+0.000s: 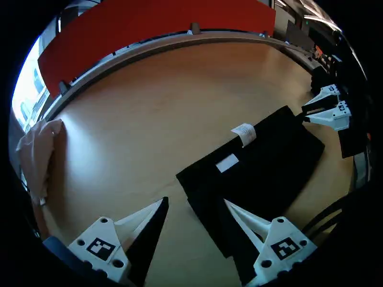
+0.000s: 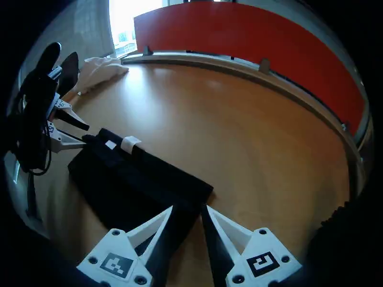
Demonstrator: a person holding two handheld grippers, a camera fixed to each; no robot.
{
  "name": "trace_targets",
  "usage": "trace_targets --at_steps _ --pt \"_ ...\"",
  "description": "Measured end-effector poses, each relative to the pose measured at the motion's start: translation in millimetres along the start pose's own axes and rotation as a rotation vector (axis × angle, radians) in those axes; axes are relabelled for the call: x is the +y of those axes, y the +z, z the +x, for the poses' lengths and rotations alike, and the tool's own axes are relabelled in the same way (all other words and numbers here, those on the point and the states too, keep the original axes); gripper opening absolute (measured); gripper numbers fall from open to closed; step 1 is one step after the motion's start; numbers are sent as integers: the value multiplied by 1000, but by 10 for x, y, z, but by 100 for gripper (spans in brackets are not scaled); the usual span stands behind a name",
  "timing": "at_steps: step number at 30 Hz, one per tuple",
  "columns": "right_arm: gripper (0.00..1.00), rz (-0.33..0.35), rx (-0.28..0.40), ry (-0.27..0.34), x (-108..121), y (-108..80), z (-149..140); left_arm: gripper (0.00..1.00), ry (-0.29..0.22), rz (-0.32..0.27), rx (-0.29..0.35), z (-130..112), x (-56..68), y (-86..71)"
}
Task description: Fold towel
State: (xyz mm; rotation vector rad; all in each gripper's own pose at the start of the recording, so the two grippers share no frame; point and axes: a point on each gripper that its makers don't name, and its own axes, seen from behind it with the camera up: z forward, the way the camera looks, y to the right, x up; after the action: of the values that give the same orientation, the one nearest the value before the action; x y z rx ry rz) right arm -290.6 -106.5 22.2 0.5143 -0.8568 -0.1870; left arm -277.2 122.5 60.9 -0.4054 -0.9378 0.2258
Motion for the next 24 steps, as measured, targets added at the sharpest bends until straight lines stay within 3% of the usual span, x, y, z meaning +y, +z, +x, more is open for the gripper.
trace_targets --at_steps 5,12,24 --pt "39 -5 2 3 17 20 27 79 -6 15 3 17 -45 0" --pt "51 -14 4 8 64 29 49 91 -8 35 12 71 -117 5" --pt "62 -46 17 14 165 52 80 96 -13 62 27 143 -200 15"
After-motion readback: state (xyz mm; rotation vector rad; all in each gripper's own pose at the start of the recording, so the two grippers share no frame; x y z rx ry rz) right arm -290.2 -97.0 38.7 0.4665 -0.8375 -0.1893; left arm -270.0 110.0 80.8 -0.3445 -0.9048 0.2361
